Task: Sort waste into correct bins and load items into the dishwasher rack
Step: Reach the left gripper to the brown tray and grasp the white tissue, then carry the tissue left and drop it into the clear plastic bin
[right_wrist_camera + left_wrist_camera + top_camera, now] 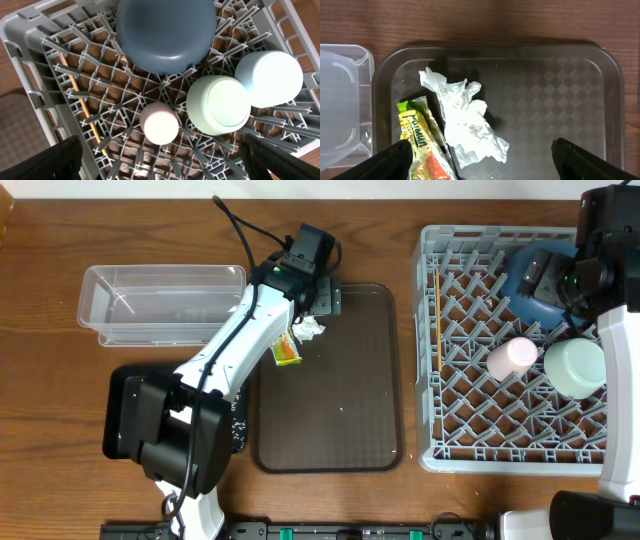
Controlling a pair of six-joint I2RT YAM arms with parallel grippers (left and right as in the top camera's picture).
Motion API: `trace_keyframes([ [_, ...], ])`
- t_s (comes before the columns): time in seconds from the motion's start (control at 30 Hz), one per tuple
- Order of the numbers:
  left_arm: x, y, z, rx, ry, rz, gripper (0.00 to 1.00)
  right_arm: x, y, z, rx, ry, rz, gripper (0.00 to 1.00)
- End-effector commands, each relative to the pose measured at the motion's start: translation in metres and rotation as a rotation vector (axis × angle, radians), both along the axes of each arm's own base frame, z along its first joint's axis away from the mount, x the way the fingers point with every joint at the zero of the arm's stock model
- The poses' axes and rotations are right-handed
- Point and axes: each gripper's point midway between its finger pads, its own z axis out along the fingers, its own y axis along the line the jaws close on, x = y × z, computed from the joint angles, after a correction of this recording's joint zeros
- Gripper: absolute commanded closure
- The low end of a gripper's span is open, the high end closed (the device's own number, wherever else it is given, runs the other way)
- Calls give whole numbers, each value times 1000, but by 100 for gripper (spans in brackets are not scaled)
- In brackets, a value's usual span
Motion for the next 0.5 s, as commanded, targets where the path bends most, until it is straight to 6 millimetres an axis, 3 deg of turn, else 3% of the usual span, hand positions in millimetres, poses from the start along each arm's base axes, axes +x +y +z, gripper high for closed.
trace_keyframes([
  [0.0, -3, 2, -25, 38, 48, 2, 10, 0, -1, -1, 2, 1, -15, 1],
  [0.47, -14, -7, -76, 52, 168, -26, 13, 0, -1, -1, 2, 1, -15, 1],
])
